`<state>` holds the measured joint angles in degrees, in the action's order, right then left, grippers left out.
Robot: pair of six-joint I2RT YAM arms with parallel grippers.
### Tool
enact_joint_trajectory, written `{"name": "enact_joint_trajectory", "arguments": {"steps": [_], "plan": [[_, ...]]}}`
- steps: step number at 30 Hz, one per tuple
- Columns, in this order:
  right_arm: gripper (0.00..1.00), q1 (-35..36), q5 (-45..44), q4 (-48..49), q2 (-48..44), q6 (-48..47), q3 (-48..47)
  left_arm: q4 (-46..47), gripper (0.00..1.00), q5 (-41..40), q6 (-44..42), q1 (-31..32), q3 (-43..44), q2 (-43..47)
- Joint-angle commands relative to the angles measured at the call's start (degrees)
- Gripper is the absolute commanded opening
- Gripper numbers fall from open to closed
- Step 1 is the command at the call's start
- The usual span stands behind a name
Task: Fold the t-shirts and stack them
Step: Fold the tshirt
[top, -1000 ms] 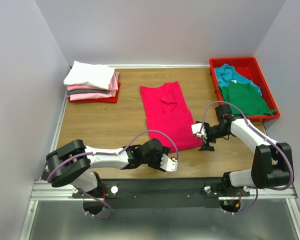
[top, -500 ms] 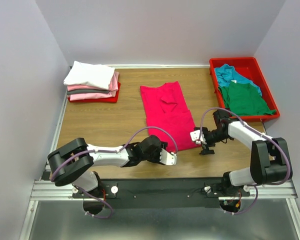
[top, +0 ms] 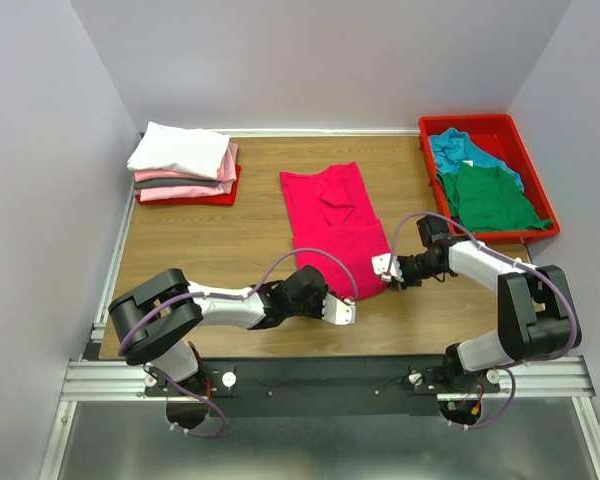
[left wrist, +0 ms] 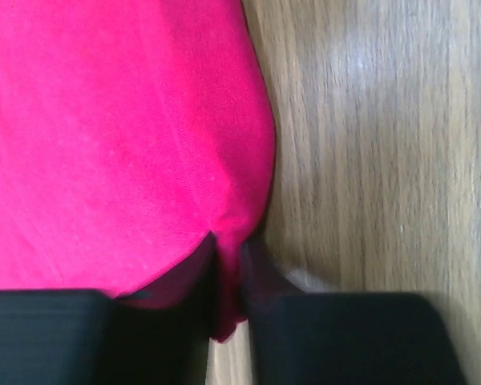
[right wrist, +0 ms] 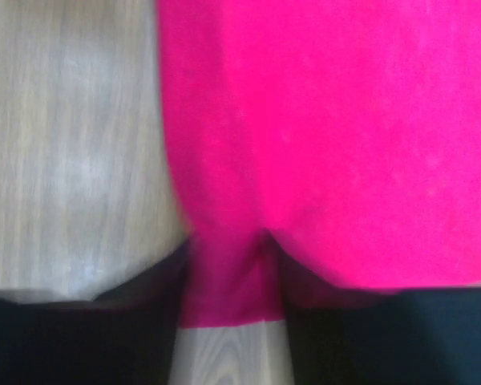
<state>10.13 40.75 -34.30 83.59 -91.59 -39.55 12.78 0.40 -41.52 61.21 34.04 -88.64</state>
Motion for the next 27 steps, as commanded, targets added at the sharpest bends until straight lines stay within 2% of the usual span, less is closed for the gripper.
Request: {"name": "enact_joint_trajectory", "arguments": {"steps": [1, 2, 5, 8, 12, 17, 19, 24, 27], "plan": [[0.13, 0.86, -5.42, 4.77, 2.45, 3.17, 1.14, -3.55, 0.08, 3.28, 0.39, -1.27, -0.73, -0.66], [0.0, 0.86, -5.77, 4.77, 2.19, 3.09, 1.49, -3.63, 0.0, 3.55, 0.3, -1.36, -0.82, -0.31], [0.0, 0.86, -6.91, 4.07, 0.27, 2.82, 2.55, -4.68, 0.0, 5.74, -0.23, -1.62, -0.73, 0.92], [0.01, 0.86, -7.53, -2.67, -2.1, 1.33, 0.89, -6.79, 0.0, 7.94, -0.23, -1.71, 0.14, 2.85], [0.0, 0.86, -3.77, -18.73, -8.24, -3.05, -1.23, -12.67, 0.0, 14.16, 0.38, -1.62, 1.99, 7.51], [0.0, 0.86, 1.43, -28.62, -15.2, -2.72, -4.56, -19.98, 0.0, 21.12, 1.44, -1.53, 3.93, 13.93], [0.0, 0.94, 2.58, -28.98, -17.05, 0.96, -7.02, -21.39, 0.0, 22.8, 1.7, -1.53, 4.28, 15.33], [0.01, 0.86, 1.27, -22.57, -15.48, 13.43, -13.26, -18.77, 0.0, 17.63, -0.22, -3.11, 4.54, 19.12], [0.0, 0.86, -0.58, -14.68, -11.18, 20.11, -17.66, -15.86, 0.0, 17.35, -2.25, -9.94, 6.21, 18.6]]}}
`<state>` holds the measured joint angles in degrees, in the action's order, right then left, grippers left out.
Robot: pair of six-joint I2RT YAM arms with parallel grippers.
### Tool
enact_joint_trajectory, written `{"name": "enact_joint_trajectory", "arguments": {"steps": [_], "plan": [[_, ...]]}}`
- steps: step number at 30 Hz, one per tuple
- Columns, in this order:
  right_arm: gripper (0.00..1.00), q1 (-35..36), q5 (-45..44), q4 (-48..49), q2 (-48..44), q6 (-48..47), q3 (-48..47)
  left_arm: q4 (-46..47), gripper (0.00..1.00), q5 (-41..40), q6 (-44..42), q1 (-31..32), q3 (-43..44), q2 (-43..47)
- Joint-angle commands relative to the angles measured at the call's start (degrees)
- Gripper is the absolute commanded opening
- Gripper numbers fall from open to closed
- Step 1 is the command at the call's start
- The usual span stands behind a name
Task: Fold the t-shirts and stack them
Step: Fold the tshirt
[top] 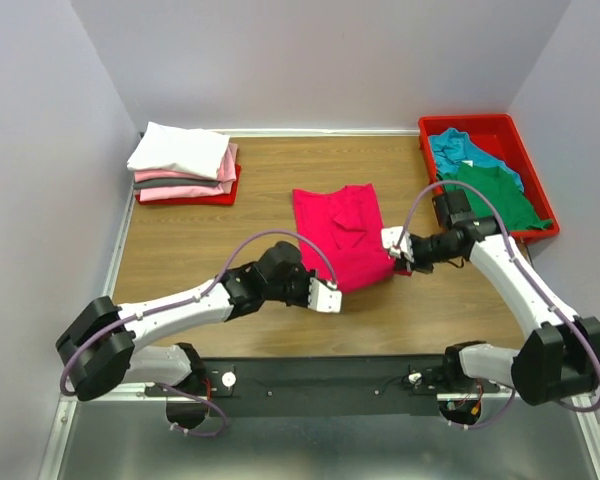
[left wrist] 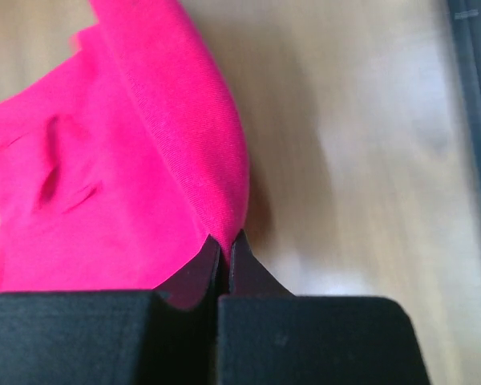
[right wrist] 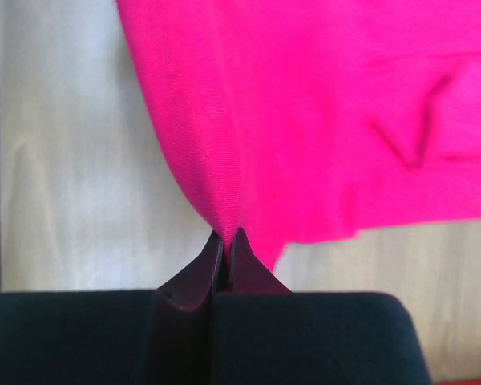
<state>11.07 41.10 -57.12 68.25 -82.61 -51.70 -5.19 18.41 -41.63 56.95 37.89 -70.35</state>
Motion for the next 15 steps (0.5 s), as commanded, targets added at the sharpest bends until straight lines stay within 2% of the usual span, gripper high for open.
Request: {"name": "enact_joint_trajectory", "arguments": {"steps": [1, 9, 15], "plan": [[0.0, 0.0, -1.46, 9.47, 5.65, 12.55, -6.56, 2.64, 0.0, -0.57, -3.36, -6.75, 2.97, -0.22], [0.01, 0.0, -5.67, 18.44, 20.49, 22.91, -19.21, 8.96, 0.0, 1.97, -6.89, -16.25, 11.05, -9.35], [0.0, -0.08, -7.96, 25.29, 27.54, 29.59, -26.6, 11.6, 0.0, 3.73, -8.99, -20.91, 16.16, -17.45]]}}
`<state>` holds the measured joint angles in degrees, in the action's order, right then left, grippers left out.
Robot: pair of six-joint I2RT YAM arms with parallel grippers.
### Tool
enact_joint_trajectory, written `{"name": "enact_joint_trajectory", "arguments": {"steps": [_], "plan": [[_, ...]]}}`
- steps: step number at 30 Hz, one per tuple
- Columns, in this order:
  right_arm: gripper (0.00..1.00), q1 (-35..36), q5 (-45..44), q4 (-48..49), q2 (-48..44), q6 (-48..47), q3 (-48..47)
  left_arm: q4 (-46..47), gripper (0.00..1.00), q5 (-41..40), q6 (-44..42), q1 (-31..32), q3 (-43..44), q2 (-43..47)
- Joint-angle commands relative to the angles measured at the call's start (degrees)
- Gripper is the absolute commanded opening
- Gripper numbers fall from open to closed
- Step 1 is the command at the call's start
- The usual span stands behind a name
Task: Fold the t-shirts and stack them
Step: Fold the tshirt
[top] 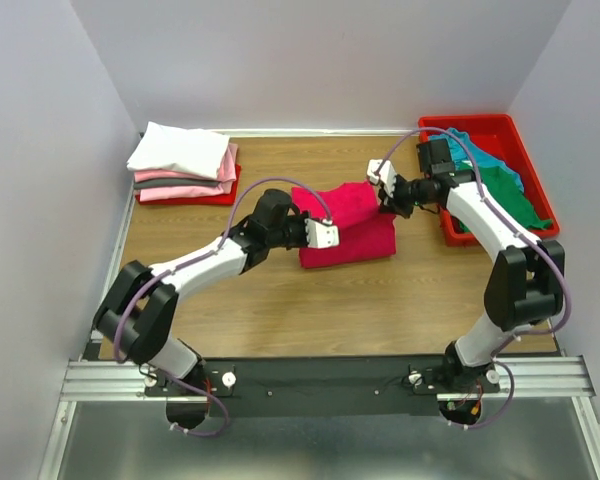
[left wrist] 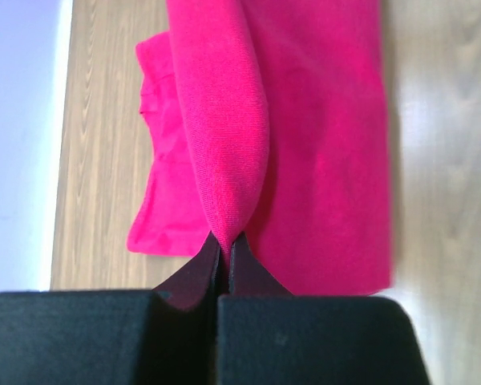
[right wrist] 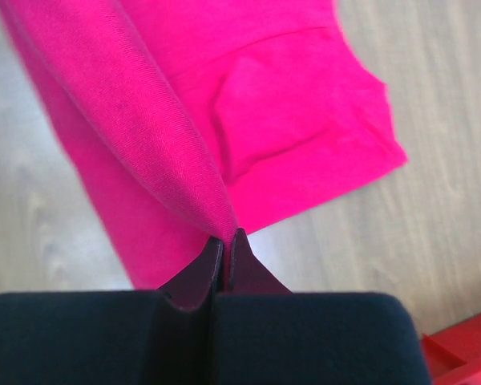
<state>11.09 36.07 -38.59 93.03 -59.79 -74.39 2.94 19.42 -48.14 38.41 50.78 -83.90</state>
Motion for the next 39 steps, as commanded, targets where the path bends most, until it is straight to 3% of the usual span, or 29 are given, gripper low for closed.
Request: {"name": "enact_joint_trajectory", "arguments": {"steps": [1, 14, 23, 39], "plan": [[0.01, -0.11, -3.2, 7.47, 4.16, 7.57, -4.7, 3.74, 0.0, 2.73, -2.83, -2.9, 3.7, -4.69], [0.0, -0.02, -5.4, 17.31, 12.43, 14.7, -9.63, 12.96, 0.0, 0.8, -1.44, -8.26, 8.1, -12.86], [0.0, -0.11, -6.89, 19.69, 19.45, 17.51, -14.9, 10.6, 0.0, -1.22, -1.34, -8.88, 13.02, -19.98], [0.0, 0.07, -7.77, 22.24, 26.67, 22.0, -20.09, 10.16, 0.0, -5.0, 0.41, -9.85, 16.97, -24.55]]}}
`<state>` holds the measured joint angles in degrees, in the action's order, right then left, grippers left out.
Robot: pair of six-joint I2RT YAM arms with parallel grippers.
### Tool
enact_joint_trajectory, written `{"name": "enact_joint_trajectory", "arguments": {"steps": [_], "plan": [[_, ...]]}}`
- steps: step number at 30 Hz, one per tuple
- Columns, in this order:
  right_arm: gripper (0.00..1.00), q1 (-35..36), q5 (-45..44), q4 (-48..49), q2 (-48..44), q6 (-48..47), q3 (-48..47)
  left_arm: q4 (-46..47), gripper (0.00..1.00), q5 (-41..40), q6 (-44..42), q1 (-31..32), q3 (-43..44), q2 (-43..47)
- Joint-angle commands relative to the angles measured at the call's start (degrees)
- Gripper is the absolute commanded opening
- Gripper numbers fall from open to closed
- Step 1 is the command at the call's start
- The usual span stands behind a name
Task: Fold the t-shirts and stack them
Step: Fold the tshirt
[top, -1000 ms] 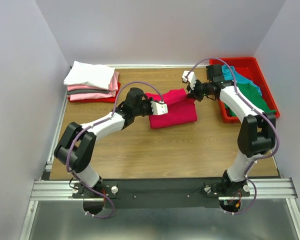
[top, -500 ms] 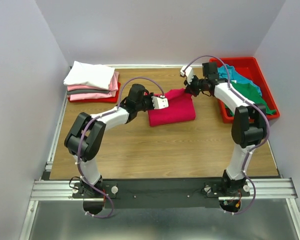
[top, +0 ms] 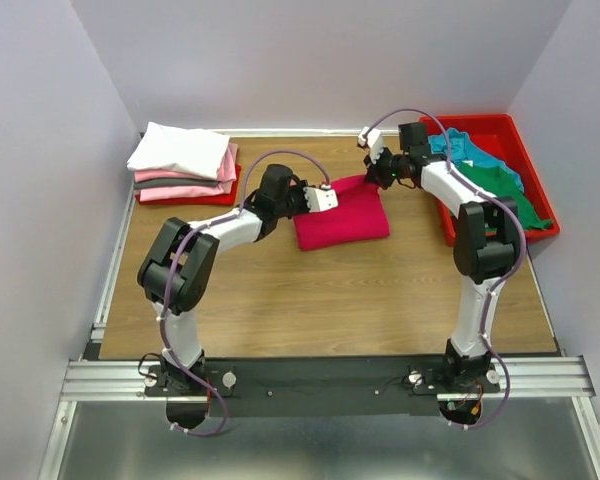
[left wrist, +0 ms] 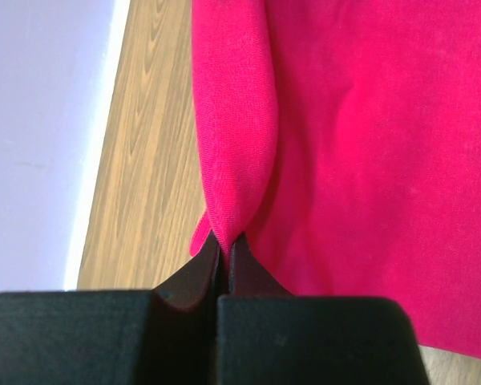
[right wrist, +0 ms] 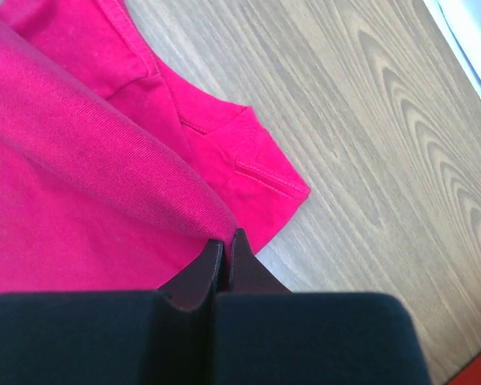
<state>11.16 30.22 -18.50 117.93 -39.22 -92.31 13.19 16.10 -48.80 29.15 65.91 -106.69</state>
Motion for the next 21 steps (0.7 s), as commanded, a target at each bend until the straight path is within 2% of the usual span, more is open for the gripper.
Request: {"name": "enact_joint_trajectory", "arguments": {"steps": [1, 2, 3, 4, 5, 6, 7, 8, 9, 10, 11, 12, 14, 15, 17, 18, 20, 21], "plan": [[0.0, -0.08, -2.0, 2.24, 2.47, 1.69, -2.6, -0.18, 0.0, -2.03, 1.59, -0.58, 2.03, -2.02], [0.01, -0.08, -2.18, 2.42, 2.83, 2.04, -2.96, -0.18, 0.0, -2.56, 1.77, -0.58, 2.29, -2.29], [0.11, 0.18, -2.53, 2.33, 3.44, 2.57, -3.4, 0.25, 0.1, -5.0, 2.73, -0.58, 3.16, -3.07], [0.29, 0.53, -4.01, 2.77, 4.58, 4.57, -4.1, 1.13, 0.27, -7.29, 7.18, -0.58, 3.87, -3.34], [0.53, 0.79, -5.33, 3.2, 5.46, 5.99, -5.58, 2.01, 0.54, -10.44, 10.36, -0.58, 4.75, -3.78], [0.84, 0.88, -6.39, 3.47, 6.17, 7.39, -6.47, 2.71, 0.79, -13.87, 12.91, -0.67, 5.89, -4.57], [1.0, 0.97, -8.4, 5.39, 6.35, 11.06, -6.82, 2.89, 0.82, -19.29, 15.11, -1.45, 9.12, -4.92], [1.0, 0.97, -10.68, 7.76, 6.35, 13.97, -6.74, 2.98, 0.91, -22.48, 21.4, -1.72, 10.98, -5.19], [1.0, 0.97, -14.36, 10.3, 6.26, 20.87, -6.65, 1.59, 0.92, -29.74, 24.51, -2.16, 15.78, -5.28], [1.0, 1.06, -17.96, 12.42, 6.09, 24.16, -6.83, -0.43, 0.92, -32.33, 27.93, -2.6, 18.7, -5.37], [1.0, 1.06, -25.57, 15.48, 6.0, 27.24, -7.44, -2.45, 0.92, -33.92, 30.75, -3.73, 21.6, -5.28], [1.0, 0.97, -27.73, 15.77, 5.65, 29.27, -8.49, -6.99, 0.92, -35.68, 36.78, -4.27, 26.76, -4.67], [1.0, 0.71, -29.87, 16.3, 4.51, 32.97, -8.06, -10.89, 0.92, -34.65, 40.08, -5.58, 30.05, -3.26], [1.0, 0.45, -28.73, 16.3, 3.37, 33.42, -7.45, -12.3, 0.92, -33.69, 42.36, -5.94, 30.5, -0.91], [1.0, 0.01, -21.11, 15.34, 0.21, 34.21, -4.29, -15.12, 0.92, -27.11, 44.39, -6.73, 28.23, 2.35], [1.0, -0.6, -15.42, 14.99, -2.15, 35.43, -2.45, -16.17, 0.92, -21.08, 47.45, -7.78, 24.74, 5.67], [1.0, -1.84, -7.76, 13.59, -3.93, 36.93, 1.95, -16.62, 0.92, -16.03, 53.07, -8.84, 19.98, 8.86], [1.0, -2.36, -3.28, 12.1, -4.2, 37.46, 2.66, -17.49, 0.92, -8.61, 55.89, -10.06, 15.26, 11.31]]}}
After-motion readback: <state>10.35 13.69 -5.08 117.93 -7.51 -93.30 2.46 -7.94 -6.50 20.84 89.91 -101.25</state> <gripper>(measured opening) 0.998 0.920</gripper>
